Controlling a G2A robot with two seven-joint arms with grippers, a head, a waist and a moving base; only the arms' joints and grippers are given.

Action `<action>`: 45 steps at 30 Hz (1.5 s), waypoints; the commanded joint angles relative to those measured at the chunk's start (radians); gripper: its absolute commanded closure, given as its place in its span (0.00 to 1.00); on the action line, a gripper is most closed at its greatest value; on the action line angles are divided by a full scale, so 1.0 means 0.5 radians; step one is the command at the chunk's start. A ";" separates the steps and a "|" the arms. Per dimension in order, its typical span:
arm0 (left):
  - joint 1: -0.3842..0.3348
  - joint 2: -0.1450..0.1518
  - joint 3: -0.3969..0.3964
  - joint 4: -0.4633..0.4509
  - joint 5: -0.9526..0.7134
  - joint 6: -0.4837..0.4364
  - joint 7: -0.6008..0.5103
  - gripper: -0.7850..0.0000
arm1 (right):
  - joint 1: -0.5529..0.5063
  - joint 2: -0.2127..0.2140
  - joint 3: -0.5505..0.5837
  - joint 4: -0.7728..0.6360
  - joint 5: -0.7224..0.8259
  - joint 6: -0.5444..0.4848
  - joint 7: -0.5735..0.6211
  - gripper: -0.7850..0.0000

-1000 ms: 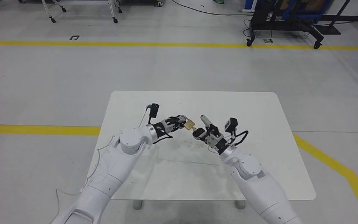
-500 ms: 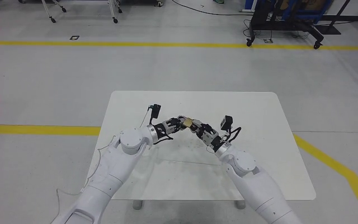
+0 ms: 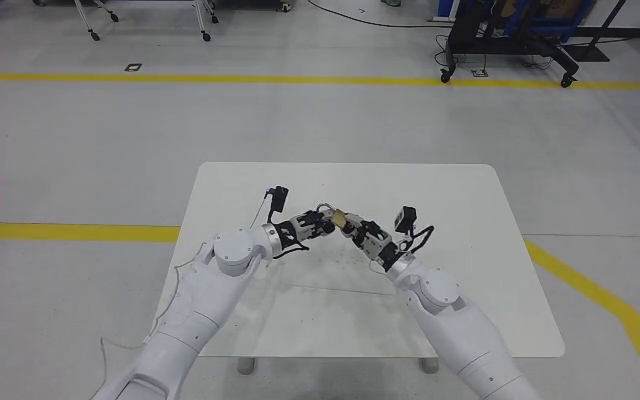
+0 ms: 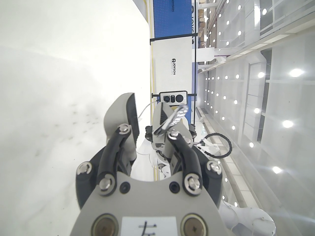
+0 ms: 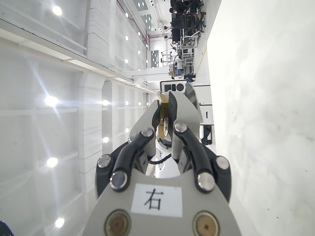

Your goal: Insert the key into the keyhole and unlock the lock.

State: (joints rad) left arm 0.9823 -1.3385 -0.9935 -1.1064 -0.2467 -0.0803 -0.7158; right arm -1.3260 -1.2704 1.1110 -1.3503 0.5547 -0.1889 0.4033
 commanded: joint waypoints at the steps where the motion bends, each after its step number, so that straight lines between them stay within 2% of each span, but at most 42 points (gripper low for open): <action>1: 0.003 -0.001 -0.010 0.002 -0.035 -0.009 -0.019 0.00 | 0.020 -0.003 0.006 0.037 0.007 0.005 0.001 1.00; 10: 0.007 0.000 -0.040 0.003 -0.093 -0.012 -0.035 0.00 | 0.056 -0.012 0.053 0.099 0.004 0.020 -0.075 1.00; 13: 0.010 0.001 -0.062 0.001 -0.137 -0.018 -0.039 0.00 | 0.053 -0.004 0.071 0.107 -0.111 0.041 -0.114 1.00; 17: 0.003 0.009 -0.110 0.006 -0.156 -0.015 -0.028 0.00 | 0.074 0.018 0.068 0.133 -0.441 0.335 -0.203 1.00; 22: 0.002 0.023 -0.172 -0.010 -0.143 -0.017 0.013 0.00 | 0.080 0.028 0.062 0.086 -0.618 0.618 -0.269 1.00; 23: 0.005 0.026 -0.181 -0.013 -0.138 -0.018 0.018 0.00 | 0.083 0.028 0.052 0.080 -0.639 0.676 -0.260 0.96; 25: 0.015 0.029 -0.193 -0.024 -0.142 -0.018 0.023 0.00 | 0.093 0.027 0.044 0.062 -0.668 0.756 -0.267 0.64; 26: 0.019 0.030 -0.196 -0.029 -0.141 -0.017 0.023 0.00 | 0.094 0.026 0.038 0.053 -0.687 0.773 -0.283 0.53; 27: 0.023 0.031 -0.200 -0.035 -0.140 -0.017 0.028 0.00 | 0.093 0.024 0.035 0.045 -0.695 0.783 -0.297 0.18; 28: 0.026 0.032 -0.201 -0.040 -0.135 -0.018 0.031 0.00 | 0.094 0.024 0.031 0.039 -0.719 0.793 -0.318 0.00; 33: 0.027 0.033 -0.193 -0.052 -0.093 0.005 0.044 0.00 | 0.083 0.021 0.014 0.014 -0.747 0.844 -0.281 0.00; 38: 0.024 0.036 -0.195 -0.053 -0.053 0.017 0.059 0.00 | 0.024 0.029 0.085 -0.038 -0.668 0.790 -0.235 0.00; 41: 0.029 0.042 -0.218 -0.063 -0.056 -0.002 0.060 0.00 | -0.044 0.043 0.190 -0.128 -0.574 0.677 -0.189 0.00; 45: 0.036 0.053 -0.241 -0.084 0.023 -0.037 0.094 0.00 | -0.144 0.061 0.353 -0.216 -0.495 0.476 -0.251 0.00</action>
State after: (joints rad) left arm 0.9992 -1.3137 -1.1118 -1.1450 -0.2523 -0.0933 -0.6752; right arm -1.3849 -1.2419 1.2629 -1.4479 0.2929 0.0773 0.2880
